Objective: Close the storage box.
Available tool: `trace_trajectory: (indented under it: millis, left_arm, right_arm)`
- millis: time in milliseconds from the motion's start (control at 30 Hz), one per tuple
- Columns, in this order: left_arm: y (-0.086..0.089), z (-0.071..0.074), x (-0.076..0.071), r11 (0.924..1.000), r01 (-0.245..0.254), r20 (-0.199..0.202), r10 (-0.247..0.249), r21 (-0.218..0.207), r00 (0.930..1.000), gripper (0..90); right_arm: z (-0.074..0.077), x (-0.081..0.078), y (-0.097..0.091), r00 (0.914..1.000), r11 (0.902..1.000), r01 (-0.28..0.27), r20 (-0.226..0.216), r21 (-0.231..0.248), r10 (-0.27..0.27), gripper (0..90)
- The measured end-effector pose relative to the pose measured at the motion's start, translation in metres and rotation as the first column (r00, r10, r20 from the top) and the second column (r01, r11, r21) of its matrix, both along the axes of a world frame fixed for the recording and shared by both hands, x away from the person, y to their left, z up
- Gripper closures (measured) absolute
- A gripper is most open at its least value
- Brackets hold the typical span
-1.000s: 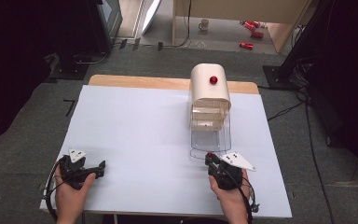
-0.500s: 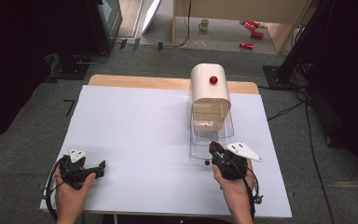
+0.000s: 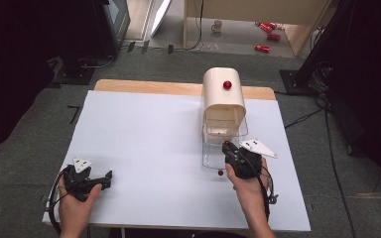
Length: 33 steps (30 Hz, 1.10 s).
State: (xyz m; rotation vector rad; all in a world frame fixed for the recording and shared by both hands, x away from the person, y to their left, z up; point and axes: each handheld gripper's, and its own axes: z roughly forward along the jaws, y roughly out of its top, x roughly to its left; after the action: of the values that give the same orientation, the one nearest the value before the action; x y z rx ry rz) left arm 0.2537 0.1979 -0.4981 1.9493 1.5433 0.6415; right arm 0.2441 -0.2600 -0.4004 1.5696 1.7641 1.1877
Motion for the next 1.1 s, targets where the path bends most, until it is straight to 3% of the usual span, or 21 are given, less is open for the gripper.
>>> trace_trajectory:
  millis: [733, 1100]
  left_arm:
    - [0.000, 0.000, 0.000, 1.0000, 0.002, -0.001, -0.002, 0.001, 1.0000, 1.4]
    - [0.000, 0.000, 0.000, 1.0000, 0.002, 0.000, -0.002, 0.001, 1.0000, 1.4]
  right_arm:
    - [0.001, 0.052, 0.000, 0.9996, 0.9997, 0.022, -0.018, 0.005, -0.022, 75.6]
    - [0.002, 0.065, 0.000, 0.9995, 0.9997, 0.025, -0.021, 0.006, -0.025, 75.5]
